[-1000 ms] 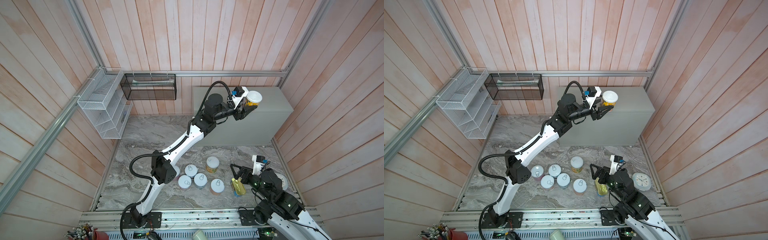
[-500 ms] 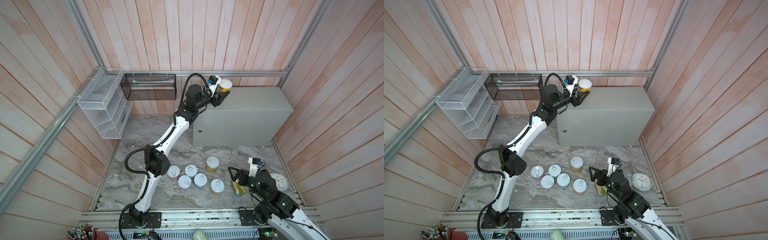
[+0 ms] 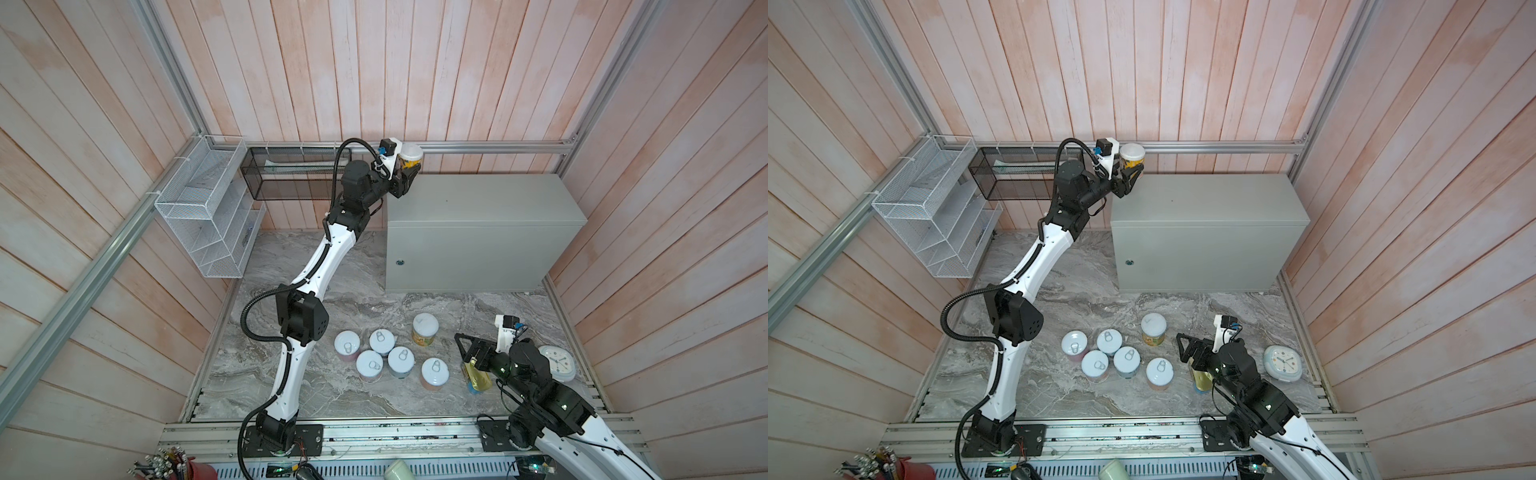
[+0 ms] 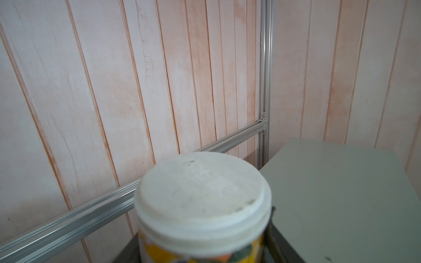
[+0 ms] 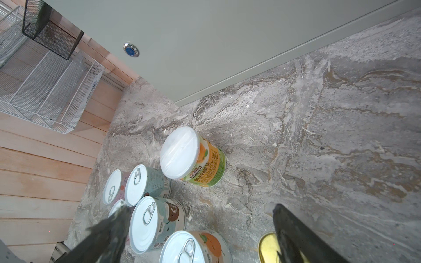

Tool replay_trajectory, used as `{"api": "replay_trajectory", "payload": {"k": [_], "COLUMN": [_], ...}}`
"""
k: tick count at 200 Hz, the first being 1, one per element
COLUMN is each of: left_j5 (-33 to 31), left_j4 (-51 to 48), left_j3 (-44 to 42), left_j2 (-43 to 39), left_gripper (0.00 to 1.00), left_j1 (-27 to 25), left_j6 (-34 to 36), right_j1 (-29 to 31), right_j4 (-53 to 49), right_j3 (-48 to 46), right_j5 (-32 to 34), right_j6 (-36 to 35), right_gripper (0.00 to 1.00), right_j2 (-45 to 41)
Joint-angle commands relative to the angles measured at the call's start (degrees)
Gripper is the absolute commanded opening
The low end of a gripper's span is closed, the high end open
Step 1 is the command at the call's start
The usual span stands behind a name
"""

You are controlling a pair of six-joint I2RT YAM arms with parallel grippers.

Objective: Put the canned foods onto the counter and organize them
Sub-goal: 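Carry the canister up over the grey cabinet top while right arm withdraws, then lower the canister onto the cabinet top and open left gripper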

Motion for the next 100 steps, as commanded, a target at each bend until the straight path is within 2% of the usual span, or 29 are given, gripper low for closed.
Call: {"api": "replay_trajectory", "payload": {"k": [1, 27, 37, 45, 56, 60, 100], "left_j5": [0.77, -0.21, -0.59, -0.96, -1.02, -0.79, -3.26], "left_j4": [1.85, 1.09, 0.82, 0.79, 0.55, 0.49, -1.04], "left_j3": [2.52, 1.55, 1.12, 0.82, 0.6, 0.58, -1.39], "left_j2": [1.67, 1.39, 1.35, 1.32, 1.4, 1.36, -1.45], "left_gripper": [0.55, 0.56, 0.6, 0.7, 0.94, 1.0, 1.0], "left_j1": [0.18, 0.24, 0.24, 0.25, 0.28, 0.24, -0.03], "left_j6": [0.98, 2.09, 2.56, 2.78, 3.24, 3.54, 5.48], "right_j1": [-0.17, -0.23, -0.22, -0.23, -0.18, -0.26, -0.26], "right_j4": [0.13, 0.8, 0.76, 0.51, 0.25, 0.0, -0.86], "right_j3": [-1.87, -2.45, -2.37, -2.2, -1.96, -1.9, -1.15], "right_j5": [-0.45, -1.06, -1.24, -1.31, -1.32, -1.26, -1.73], "right_j6": [1.8, 2.68, 2.7, 2.58, 2.35, 2.28, 1.97], "right_gripper": [0.97, 0.97, 0.97, 0.97, 0.97, 0.97, 0.97], "right_j2": [-0.96, -1.33, -1.34, -1.34, -1.28, -1.24, -1.16]}}
